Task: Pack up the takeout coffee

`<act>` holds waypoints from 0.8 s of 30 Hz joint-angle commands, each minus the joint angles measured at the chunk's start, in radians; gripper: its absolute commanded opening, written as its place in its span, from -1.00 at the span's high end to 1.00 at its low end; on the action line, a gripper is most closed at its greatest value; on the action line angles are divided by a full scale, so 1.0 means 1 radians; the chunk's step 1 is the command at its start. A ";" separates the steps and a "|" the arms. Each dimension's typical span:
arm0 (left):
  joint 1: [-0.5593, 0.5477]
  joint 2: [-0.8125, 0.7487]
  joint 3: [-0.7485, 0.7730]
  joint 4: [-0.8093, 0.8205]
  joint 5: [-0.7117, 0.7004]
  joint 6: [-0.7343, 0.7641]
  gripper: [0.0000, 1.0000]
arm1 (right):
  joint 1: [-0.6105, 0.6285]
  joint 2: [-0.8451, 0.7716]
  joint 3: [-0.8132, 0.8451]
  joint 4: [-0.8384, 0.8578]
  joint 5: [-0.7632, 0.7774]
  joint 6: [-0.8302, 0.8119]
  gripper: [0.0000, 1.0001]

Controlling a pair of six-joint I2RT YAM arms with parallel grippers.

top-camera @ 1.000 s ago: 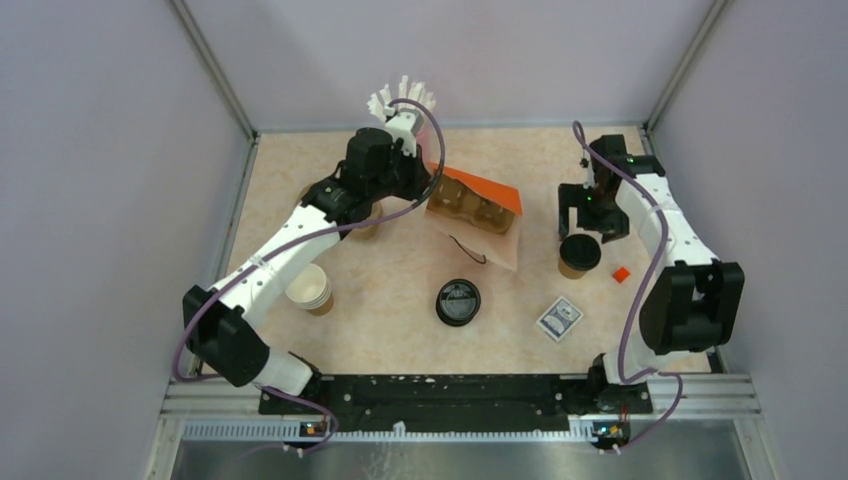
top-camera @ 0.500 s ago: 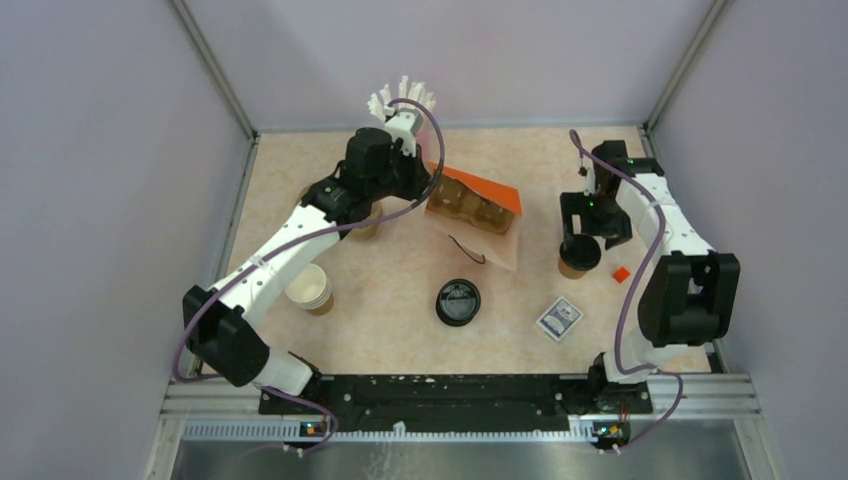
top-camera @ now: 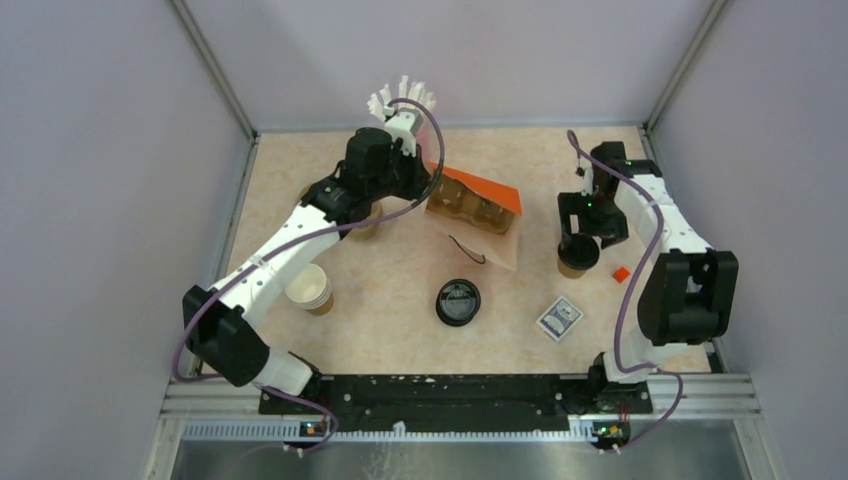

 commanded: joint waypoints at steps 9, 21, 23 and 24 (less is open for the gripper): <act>0.003 0.002 0.022 0.050 0.020 -0.022 1.00 | -0.004 -0.037 0.002 0.025 -0.011 0.006 -0.75; 0.001 0.008 0.024 0.051 0.025 -0.023 1.00 | -0.004 -0.062 0.019 0.016 -0.011 0.017 -0.76; 0.001 0.009 0.026 0.052 0.025 -0.023 1.00 | -0.003 -0.065 0.017 0.018 -0.016 0.019 -0.76; 0.002 0.009 0.026 0.051 0.025 -0.023 1.00 | -0.002 -0.066 0.013 0.021 -0.015 0.018 -0.76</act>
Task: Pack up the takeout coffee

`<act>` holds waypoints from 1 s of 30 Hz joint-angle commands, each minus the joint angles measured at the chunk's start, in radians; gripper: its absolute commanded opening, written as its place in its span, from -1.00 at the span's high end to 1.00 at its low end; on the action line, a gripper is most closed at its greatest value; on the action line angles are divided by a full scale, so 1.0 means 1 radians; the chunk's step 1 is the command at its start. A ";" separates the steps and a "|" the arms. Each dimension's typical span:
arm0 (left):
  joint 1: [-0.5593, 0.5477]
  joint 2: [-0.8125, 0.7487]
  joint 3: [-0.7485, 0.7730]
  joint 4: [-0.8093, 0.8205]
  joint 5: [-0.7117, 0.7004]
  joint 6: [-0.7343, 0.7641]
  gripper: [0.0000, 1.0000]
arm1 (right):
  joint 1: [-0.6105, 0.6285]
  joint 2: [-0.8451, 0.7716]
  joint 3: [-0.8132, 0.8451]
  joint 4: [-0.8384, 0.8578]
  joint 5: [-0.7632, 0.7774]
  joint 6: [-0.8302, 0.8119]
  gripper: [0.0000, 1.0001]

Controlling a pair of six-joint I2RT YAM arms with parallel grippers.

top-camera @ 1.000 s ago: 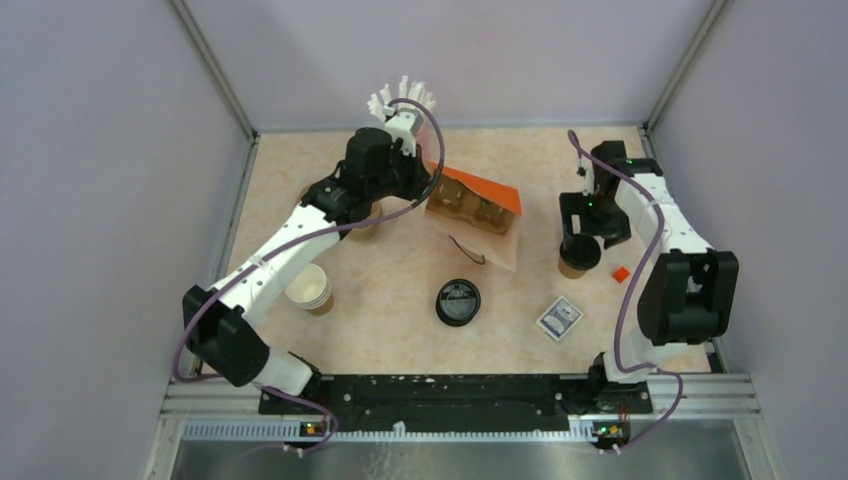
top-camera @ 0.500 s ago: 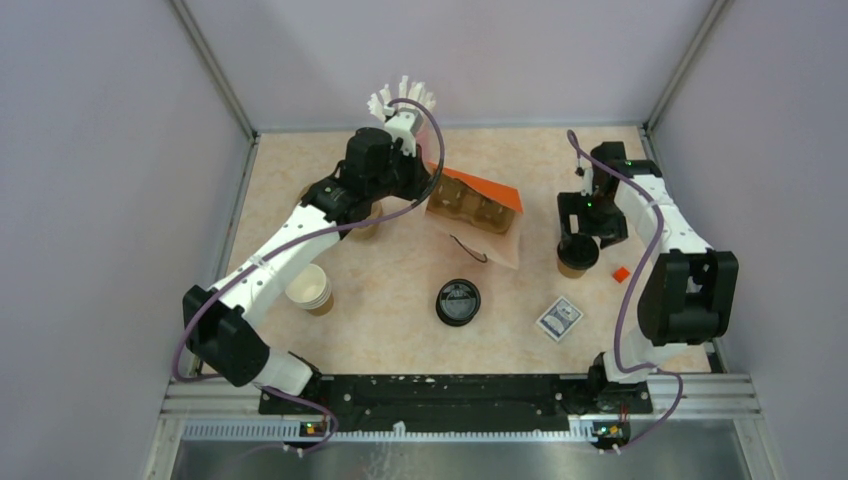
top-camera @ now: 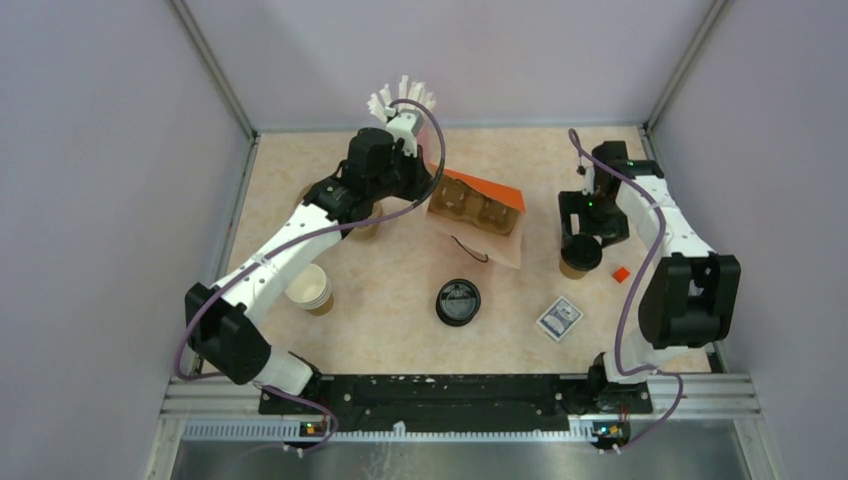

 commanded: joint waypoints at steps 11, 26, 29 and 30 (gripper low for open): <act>0.002 -0.007 0.024 0.047 0.010 -0.006 1.00 | -0.002 -0.039 -0.038 0.040 0.019 0.013 -0.67; 0.002 -0.016 0.021 0.042 0.006 -0.006 1.00 | 0.011 -0.045 -0.061 0.070 0.117 0.010 -0.50; 0.002 -0.016 0.023 0.039 0.002 -0.007 1.00 | 0.011 -0.067 -0.038 0.054 0.105 0.008 -0.48; 0.002 -0.016 0.025 0.036 0.002 -0.008 1.00 | 0.012 -0.076 -0.023 0.044 0.097 0.007 -0.47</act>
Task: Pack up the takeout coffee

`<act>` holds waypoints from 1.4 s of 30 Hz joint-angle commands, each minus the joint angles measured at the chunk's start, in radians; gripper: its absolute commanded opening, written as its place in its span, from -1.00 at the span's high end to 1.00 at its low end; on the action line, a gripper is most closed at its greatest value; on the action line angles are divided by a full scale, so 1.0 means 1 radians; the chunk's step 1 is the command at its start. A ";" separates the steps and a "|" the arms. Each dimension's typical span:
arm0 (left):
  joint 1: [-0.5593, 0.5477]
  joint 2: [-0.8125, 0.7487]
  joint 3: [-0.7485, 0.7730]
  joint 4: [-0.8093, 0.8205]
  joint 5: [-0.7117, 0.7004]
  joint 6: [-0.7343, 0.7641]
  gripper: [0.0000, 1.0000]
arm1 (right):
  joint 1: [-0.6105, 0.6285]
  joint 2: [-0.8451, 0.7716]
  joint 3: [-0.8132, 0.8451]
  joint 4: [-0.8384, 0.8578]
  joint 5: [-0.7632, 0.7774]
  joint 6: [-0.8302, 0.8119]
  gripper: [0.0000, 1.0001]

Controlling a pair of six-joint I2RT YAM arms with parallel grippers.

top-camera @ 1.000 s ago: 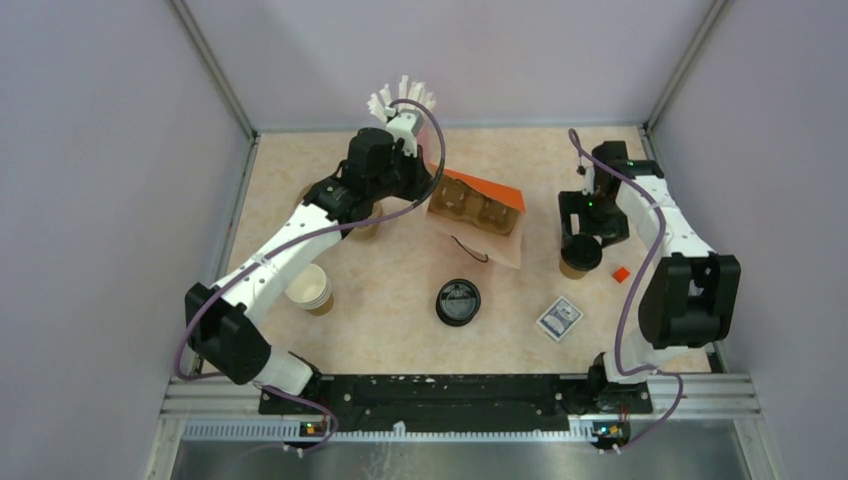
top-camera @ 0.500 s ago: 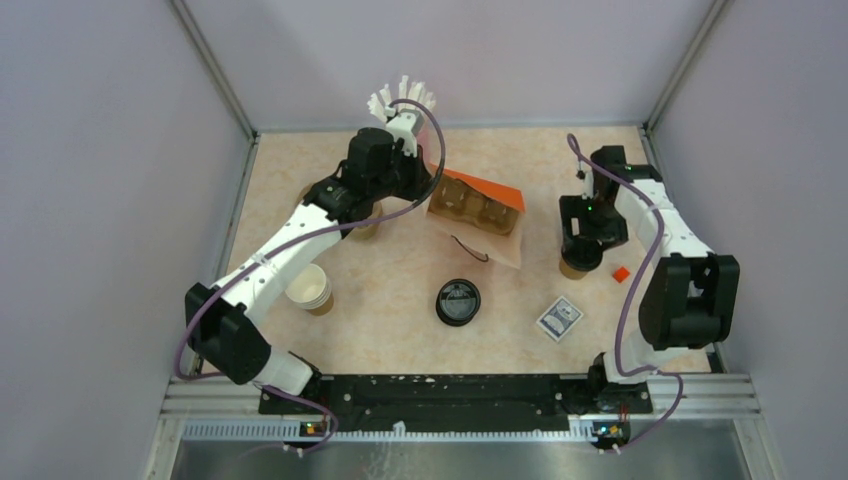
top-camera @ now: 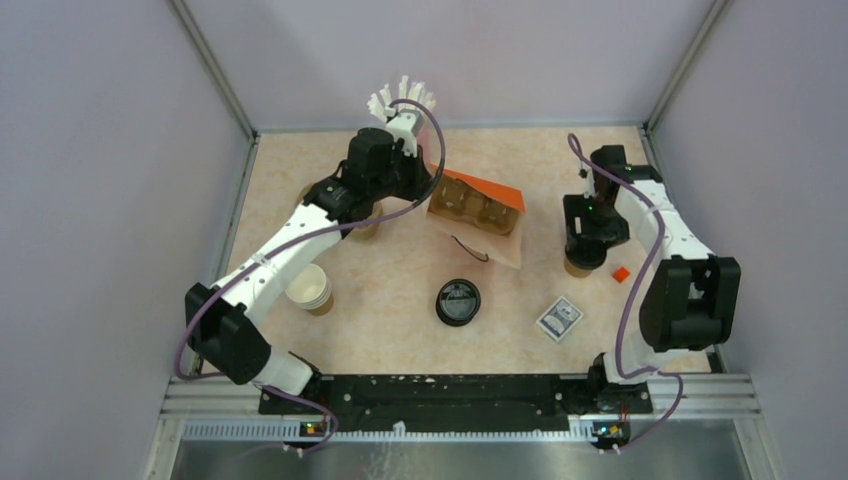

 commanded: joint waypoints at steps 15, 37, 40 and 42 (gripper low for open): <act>0.004 0.041 0.097 -0.078 0.016 -0.037 1.00 | 0.313 -0.380 0.463 0.084 -0.133 -0.121 -0.41; 0.003 0.124 0.206 -0.084 0.082 -0.065 1.00 | 0.519 -0.530 0.322 0.120 -0.326 -0.364 -0.35; 0.004 0.120 0.189 -0.058 0.105 -0.052 0.99 | 0.602 -0.494 0.322 0.110 -0.234 -0.416 -0.35; 0.003 0.127 0.193 -0.067 0.104 -0.059 1.00 | 0.676 -0.479 0.321 0.107 -0.150 -0.443 -0.35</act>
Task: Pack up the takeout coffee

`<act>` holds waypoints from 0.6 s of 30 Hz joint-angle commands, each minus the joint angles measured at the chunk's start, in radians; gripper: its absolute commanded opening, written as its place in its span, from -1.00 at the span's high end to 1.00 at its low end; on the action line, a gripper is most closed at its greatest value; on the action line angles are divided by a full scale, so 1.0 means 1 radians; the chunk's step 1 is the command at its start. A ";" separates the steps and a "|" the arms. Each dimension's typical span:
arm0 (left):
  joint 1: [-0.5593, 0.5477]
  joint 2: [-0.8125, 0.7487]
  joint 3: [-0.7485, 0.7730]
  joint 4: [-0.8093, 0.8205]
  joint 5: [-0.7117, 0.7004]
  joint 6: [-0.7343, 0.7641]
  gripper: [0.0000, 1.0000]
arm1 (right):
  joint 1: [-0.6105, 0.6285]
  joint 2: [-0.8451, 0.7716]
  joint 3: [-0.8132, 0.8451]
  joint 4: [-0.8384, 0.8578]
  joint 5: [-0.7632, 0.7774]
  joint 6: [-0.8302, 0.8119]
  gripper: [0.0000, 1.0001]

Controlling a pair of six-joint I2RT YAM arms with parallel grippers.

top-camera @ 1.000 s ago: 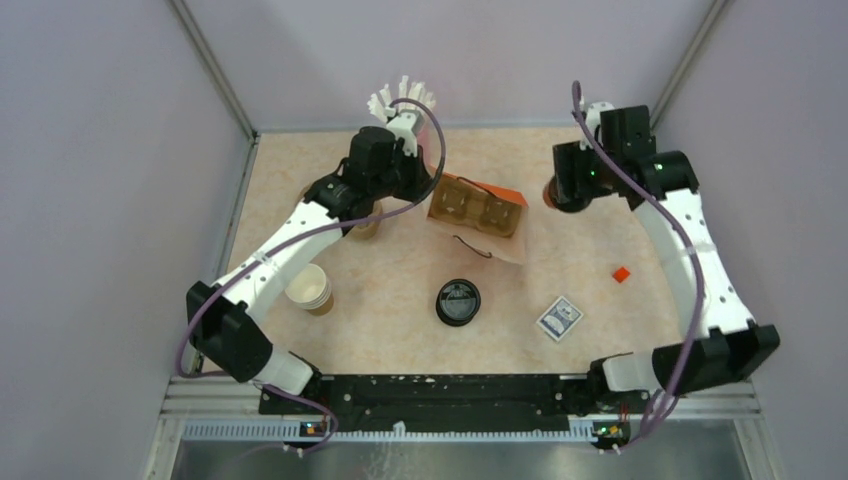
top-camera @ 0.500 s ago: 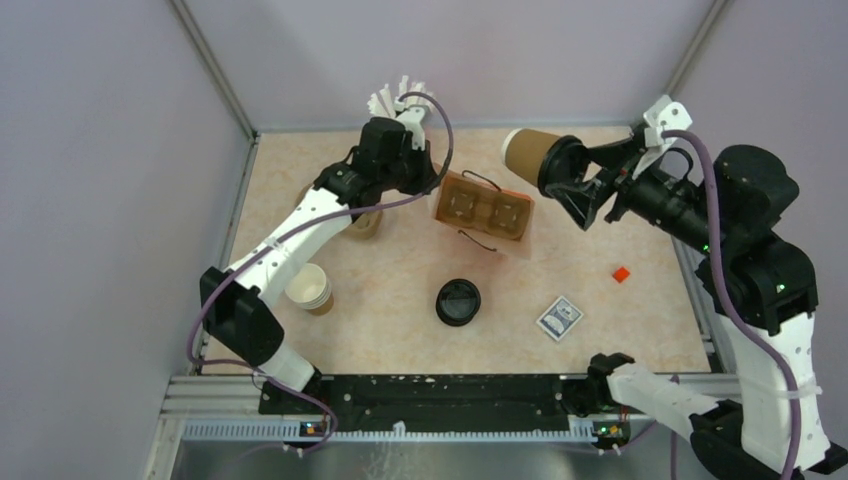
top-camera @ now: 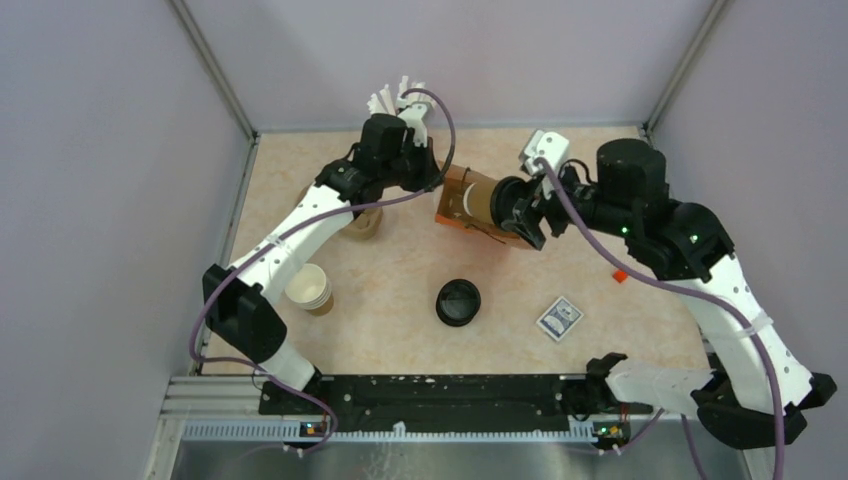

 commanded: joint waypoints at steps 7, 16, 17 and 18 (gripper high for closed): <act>0.001 0.019 0.040 0.050 0.044 -0.006 1.00 | 0.161 0.004 -0.016 0.060 0.238 -0.123 -0.36; 0.001 0.035 0.064 0.024 0.040 -0.007 1.00 | 0.180 -0.051 0.043 -0.103 0.279 -0.055 -0.36; 0.002 0.035 0.064 0.024 0.039 -0.007 1.00 | 0.180 -0.066 0.029 -0.124 0.300 -0.052 -0.36; 0.002 0.034 0.066 0.024 0.039 -0.007 1.00 | 0.180 -0.083 0.017 -0.137 0.325 -0.046 -0.36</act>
